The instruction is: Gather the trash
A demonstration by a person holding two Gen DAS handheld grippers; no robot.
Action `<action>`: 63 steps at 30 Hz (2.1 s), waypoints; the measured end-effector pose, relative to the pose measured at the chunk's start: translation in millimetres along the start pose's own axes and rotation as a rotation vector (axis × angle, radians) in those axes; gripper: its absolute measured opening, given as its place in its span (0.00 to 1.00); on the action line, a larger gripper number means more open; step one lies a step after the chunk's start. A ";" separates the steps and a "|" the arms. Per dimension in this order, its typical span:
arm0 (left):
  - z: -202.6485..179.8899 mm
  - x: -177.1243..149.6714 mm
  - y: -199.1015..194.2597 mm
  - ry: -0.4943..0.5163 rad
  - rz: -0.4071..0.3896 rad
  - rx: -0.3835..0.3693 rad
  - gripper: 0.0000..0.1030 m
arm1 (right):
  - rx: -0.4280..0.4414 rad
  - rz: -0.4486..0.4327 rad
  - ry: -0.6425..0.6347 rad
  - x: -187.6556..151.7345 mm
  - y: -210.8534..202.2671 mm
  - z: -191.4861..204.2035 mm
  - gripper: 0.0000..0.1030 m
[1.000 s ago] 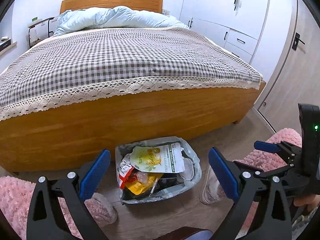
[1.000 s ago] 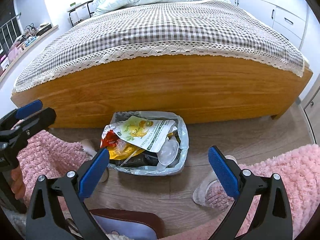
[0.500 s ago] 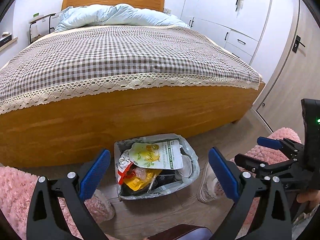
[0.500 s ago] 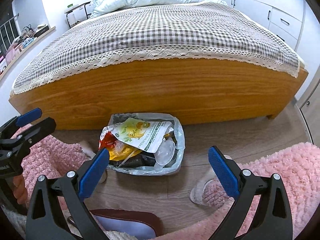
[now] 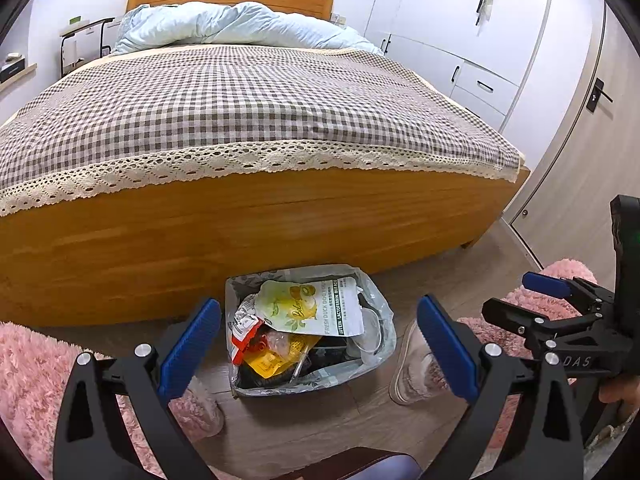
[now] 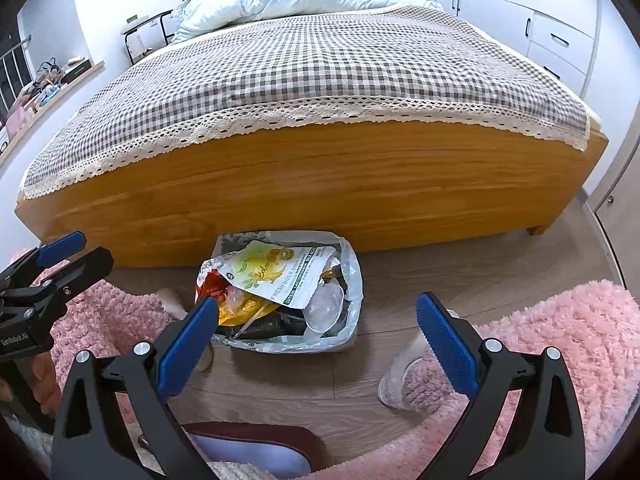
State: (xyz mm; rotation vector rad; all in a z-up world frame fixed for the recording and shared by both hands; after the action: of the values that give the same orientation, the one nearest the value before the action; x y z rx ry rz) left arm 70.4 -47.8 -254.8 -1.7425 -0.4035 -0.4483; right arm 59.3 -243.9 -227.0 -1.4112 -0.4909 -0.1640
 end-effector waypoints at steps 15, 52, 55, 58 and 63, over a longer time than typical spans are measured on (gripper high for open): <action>-0.7 -0.6 -0.7 -0.002 -0.005 -0.008 0.93 | -0.002 -0.005 0.003 0.1 -2.4 0.3 0.92; -0.5 -0.5 -2.2 -0.009 -0.009 -0.026 0.93 | -0.012 -0.011 0.001 1.4 -4.5 1.3 0.92; -0.4 -0.5 -2.1 -0.010 -0.011 -0.028 0.93 | -0.013 -0.011 0.002 1.5 -4.5 1.0 0.92; -0.5 -0.2 -2.6 -0.007 -0.012 -0.027 0.93 | -0.013 -0.012 0.002 1.4 -4.5 1.3 0.92; -0.7 0.2 -2.8 -0.006 -0.012 -0.027 0.93 | -0.013 -0.011 0.001 1.7 -4.5 1.2 0.92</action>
State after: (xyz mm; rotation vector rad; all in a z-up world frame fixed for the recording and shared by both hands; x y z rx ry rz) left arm 69.1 -47.9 -252.2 -1.7687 -0.4147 -0.4588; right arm 58.7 -243.2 -222.1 -1.4211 -0.4977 -0.1777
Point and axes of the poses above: each gripper's, at about its wrist camera, not at the fingertips, and y roughly the way its jaws point, z to its left, x to its top, the point moved 6 cm from there along y, roughly the way its jaws point, and after that the axes turned 12 degrees about z, right-handed, at the moved point
